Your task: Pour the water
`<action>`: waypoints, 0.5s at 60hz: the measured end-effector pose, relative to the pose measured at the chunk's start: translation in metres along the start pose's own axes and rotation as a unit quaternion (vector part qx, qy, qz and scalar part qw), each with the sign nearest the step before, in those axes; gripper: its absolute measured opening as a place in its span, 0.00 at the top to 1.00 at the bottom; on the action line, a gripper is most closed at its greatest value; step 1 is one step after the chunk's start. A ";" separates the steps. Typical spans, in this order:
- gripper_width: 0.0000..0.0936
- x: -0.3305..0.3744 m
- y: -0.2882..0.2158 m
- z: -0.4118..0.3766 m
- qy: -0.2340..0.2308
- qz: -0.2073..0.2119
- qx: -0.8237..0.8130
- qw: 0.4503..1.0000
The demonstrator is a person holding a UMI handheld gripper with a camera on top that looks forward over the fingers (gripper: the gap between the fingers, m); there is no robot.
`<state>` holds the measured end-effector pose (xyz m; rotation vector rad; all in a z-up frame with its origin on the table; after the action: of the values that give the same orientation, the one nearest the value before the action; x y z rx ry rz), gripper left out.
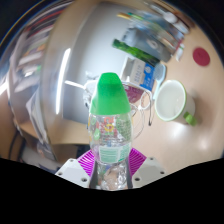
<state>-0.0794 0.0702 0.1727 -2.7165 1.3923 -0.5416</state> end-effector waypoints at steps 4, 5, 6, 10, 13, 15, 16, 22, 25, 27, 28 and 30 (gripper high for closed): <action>0.55 -0.007 -0.011 -0.003 -0.036 -0.013 -0.096 0.995; 0.55 -0.008 -0.013 -0.004 -0.045 -0.016 -0.117 0.992; 0.56 -0.006 -0.011 -0.006 -0.054 -0.019 -0.141 0.988; 0.56 -0.008 -0.022 -0.015 -0.111 -0.027 -0.235 0.965; 0.58 -0.009 -0.030 -0.022 -0.155 -0.031 -0.305 0.939; 0.57 -0.010 -0.035 -0.025 -0.178 -0.034 -0.345 0.921; 0.56 -0.011 -0.037 -0.026 -0.187 -0.035 -0.363 0.912; 0.55 -0.013 -0.049 -0.031 -0.217 -0.034 -0.432 0.875; 0.55 -0.012 -0.058 -0.033 -0.236 -0.030 -0.458 0.857; 0.55 -0.010 -0.066 -0.035 -0.252 -0.024 -0.476 0.842; 0.55 -0.007 -0.066 -0.038 -0.258 -0.018 -0.486 0.835; 0.55 -0.005 -0.072 -0.040 -0.273 -0.012 -0.496 0.824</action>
<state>-0.0389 0.1219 0.2228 -3.0799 1.7281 1.2455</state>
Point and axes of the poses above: the point between the fingertips, and its own axes, seen from behind it with the camera up: z to the right, y down, x backward, against the way the camera looks, the point moved 2 cm from there along x, backward, against the way the camera looks, and after that the axes turned 13 degrees about -z, right-handed, at the moved point
